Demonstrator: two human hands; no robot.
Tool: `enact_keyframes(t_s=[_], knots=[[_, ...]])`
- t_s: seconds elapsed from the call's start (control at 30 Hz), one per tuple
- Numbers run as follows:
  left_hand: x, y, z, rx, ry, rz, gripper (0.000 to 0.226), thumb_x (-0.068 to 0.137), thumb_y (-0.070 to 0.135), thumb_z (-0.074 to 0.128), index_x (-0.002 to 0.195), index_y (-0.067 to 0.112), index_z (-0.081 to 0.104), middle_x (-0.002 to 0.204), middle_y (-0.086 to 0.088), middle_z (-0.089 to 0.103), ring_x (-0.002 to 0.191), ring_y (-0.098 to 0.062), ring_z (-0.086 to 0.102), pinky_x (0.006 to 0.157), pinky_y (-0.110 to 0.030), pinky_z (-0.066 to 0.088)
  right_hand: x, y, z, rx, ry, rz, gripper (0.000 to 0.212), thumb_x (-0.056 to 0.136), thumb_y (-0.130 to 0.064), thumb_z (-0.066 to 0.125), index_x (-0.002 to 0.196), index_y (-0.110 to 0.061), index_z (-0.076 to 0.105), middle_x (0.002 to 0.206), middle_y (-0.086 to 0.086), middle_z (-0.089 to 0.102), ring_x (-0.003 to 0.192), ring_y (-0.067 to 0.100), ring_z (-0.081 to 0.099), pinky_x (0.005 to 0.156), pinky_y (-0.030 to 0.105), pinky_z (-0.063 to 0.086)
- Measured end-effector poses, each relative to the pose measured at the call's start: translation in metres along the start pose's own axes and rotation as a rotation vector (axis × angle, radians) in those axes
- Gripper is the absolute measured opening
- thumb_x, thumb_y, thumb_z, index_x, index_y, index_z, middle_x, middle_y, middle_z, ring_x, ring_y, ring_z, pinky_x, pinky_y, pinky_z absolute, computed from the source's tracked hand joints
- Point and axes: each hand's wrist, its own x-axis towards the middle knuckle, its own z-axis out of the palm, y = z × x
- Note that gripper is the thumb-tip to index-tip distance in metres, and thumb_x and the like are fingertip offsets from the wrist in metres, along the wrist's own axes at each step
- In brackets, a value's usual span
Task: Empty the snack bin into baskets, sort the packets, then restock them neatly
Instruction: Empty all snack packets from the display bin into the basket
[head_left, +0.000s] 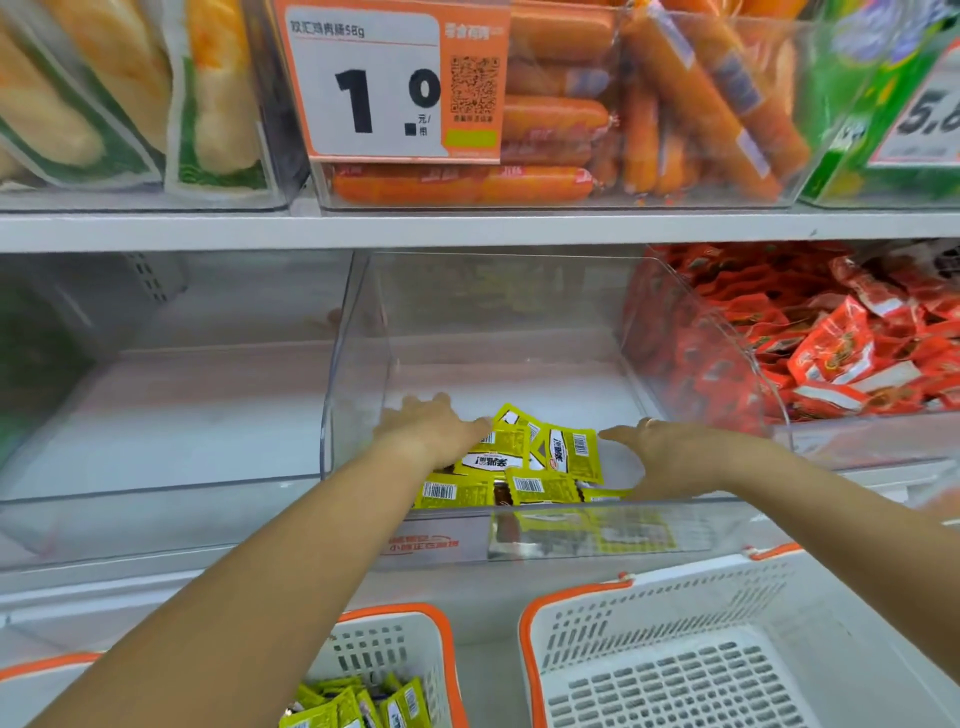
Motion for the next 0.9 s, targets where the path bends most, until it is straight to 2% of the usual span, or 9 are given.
enact_keyframes(t_s=[0.1,0.17,0.23,0.3,0.43,0.53,0.67,0.83,0.9], knots=[[0.001,0.000,0.002,0.062,-0.129,0.091,0.070,0.086,0.064,0.049,0.146,0.031,0.033,0.144,-0.011,0.035,0.131,-0.035,0.038,0.106,-0.039,0.036,-0.005,0.003,-0.005,0.011,-0.101,-0.065,0.078,0.093,-0.028,0.053,0.151,-0.036,0.001,0.138,0.010,0.037,0.101,0.023,0.053,0.082,0.027,0.044],[0.001,0.000,0.000,-0.004,-0.110,0.138,0.063,0.082,0.054,0.063,0.137,0.031,0.044,0.133,-0.008,0.049,0.120,-0.029,0.049,0.097,-0.032,0.043,-0.004,0.000,-0.002,-0.024,-0.057,-0.094,0.079,0.094,-0.016,0.048,0.152,-0.031,-0.004,0.138,0.011,0.036,0.106,0.025,0.053,0.084,0.028,0.044],[0.003,0.000,-0.001,-0.168,-0.131,0.141,0.052,0.078,0.040,0.073,0.125,0.027,0.054,0.111,-0.003,0.063,0.095,-0.022,0.060,0.085,-0.029,0.050,0.001,-0.005,0.002,-0.050,-0.011,-0.109,0.081,0.095,-0.025,0.049,0.152,-0.028,-0.007,0.139,0.012,0.035,0.117,0.027,0.050,0.088,0.028,0.040],[0.000,0.002,-0.001,-0.293,-0.199,0.123,0.051,0.077,0.028,0.077,0.121,0.022,0.052,0.087,-0.001,0.061,0.066,-0.019,0.057,0.069,-0.027,0.050,0.007,-0.008,0.003,-0.028,0.003,-0.127,0.085,0.093,-0.041,0.052,0.152,-0.028,-0.009,0.146,0.012,0.028,0.125,0.026,0.045,0.094,0.028,0.037],[-0.003,0.005,-0.002,-0.292,-0.232,0.128,0.043,0.077,0.021,0.071,0.118,0.017,0.056,0.091,-0.003,0.062,0.072,-0.020,0.057,0.069,-0.028,0.047,0.015,-0.012,-0.003,0.082,-0.013,-0.181,0.099,0.089,-0.036,0.061,0.151,-0.027,-0.015,0.160,0.007,-0.014,0.146,0.018,0.014,0.109,0.025,0.026],[-0.004,0.006,-0.004,-0.299,-0.257,0.136,0.028,0.077,0.019,0.067,0.103,0.011,0.061,0.086,-0.004,0.058,0.073,-0.022,0.052,0.067,-0.030,0.041,0.019,-0.020,-0.004,0.147,-0.001,-0.217,0.105,0.084,-0.034,0.069,0.152,-0.024,-0.011,0.160,0.005,0.008,0.144,0.017,0.021,0.108,0.022,0.025],[-0.010,0.010,-0.007,-0.320,-0.277,0.137,0.017,0.080,0.017,0.065,0.092,0.013,0.054,0.079,-0.005,0.054,0.067,-0.022,0.048,0.062,-0.027,0.036,0.024,-0.028,-0.010,0.113,0.016,-0.205,0.108,0.075,-0.036,0.078,0.153,-0.024,0.004,0.140,0.006,0.035,0.126,0.021,0.043,0.093,0.023,0.040],[-0.010,0.013,-0.007,-0.346,-0.311,0.149,0.020,0.079,0.016,0.062,0.083,0.013,0.043,0.077,-0.007,0.040,0.062,-0.022,0.037,0.057,-0.028,0.028,0.021,-0.026,-0.012,0.208,-0.064,-0.186,0.084,0.075,-0.040,0.077,0.144,-0.025,0.031,0.132,-0.003,0.048,0.115,0.017,0.051,0.091,0.026,0.045],[-0.011,0.013,-0.009,-0.359,-0.312,0.155,0.019,0.080,0.016,0.063,0.081,0.011,0.044,0.077,-0.006,0.040,0.062,-0.021,0.036,0.054,-0.027,0.028,0.013,-0.025,-0.014,0.291,-0.087,-0.180,0.068,0.079,-0.038,0.074,0.135,-0.026,0.039,0.109,-0.013,0.050,0.091,0.006,0.055,0.072,0.017,0.045]])
